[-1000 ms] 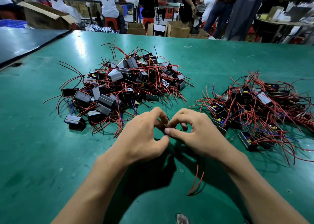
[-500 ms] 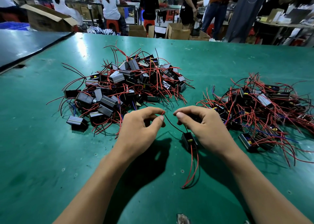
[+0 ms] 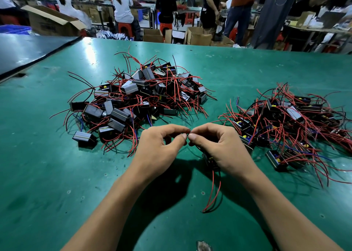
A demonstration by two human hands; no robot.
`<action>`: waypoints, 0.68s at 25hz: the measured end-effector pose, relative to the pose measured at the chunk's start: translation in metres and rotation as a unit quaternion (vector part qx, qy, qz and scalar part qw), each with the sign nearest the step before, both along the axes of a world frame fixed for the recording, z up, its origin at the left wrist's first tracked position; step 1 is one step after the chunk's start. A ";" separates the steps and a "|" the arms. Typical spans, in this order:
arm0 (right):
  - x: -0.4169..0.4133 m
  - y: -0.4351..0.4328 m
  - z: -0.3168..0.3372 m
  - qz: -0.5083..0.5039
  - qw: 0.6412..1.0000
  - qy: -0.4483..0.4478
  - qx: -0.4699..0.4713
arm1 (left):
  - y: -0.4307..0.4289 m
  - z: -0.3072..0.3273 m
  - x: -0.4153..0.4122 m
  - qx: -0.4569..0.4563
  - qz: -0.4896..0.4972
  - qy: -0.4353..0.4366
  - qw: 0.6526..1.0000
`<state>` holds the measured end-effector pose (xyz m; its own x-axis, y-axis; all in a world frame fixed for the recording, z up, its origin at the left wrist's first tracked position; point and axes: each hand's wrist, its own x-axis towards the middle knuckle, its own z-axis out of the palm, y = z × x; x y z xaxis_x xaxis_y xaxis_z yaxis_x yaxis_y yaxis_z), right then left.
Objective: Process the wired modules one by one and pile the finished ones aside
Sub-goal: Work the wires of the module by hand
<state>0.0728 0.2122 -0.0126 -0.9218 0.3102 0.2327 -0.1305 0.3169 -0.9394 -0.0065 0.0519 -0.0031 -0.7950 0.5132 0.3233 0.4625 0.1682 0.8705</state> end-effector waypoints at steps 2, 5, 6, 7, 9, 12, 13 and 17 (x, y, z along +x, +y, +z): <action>0.000 0.001 0.000 -0.001 1.000 0.006 0.005 | -0.001 0.000 0.000 -0.004 0.008 0.012 1.000; 0.000 0.001 0.000 0.000 1.000 0.007 0.004 | -0.001 -0.002 0.000 -0.015 0.014 0.031 0.999; 0.000 0.000 -0.001 0.001 1.000 0.006 -0.002 | -0.001 -0.002 0.000 -0.016 0.012 0.036 0.999; 0.000 0.000 -0.001 0.002 1.000 0.004 -0.010 | -0.001 -0.002 -0.001 -0.019 0.011 0.040 0.999; 0.000 0.000 0.000 0.003 1.000 0.004 -0.024 | -0.002 -0.003 -0.002 -0.026 0.011 0.049 0.998; -0.001 0.001 0.001 -0.005 1.000 0.000 -0.031 | -0.001 -0.004 -0.003 -0.023 0.013 0.055 0.998; -0.001 0.001 0.001 -0.005 0.999 -0.001 -0.033 | -0.001 -0.005 -0.003 -0.022 0.013 0.057 0.998; 0.000 0.001 0.002 -0.003 1.000 0.003 0.002 | 0.000 -0.003 -0.004 -0.019 -0.001 0.055 0.998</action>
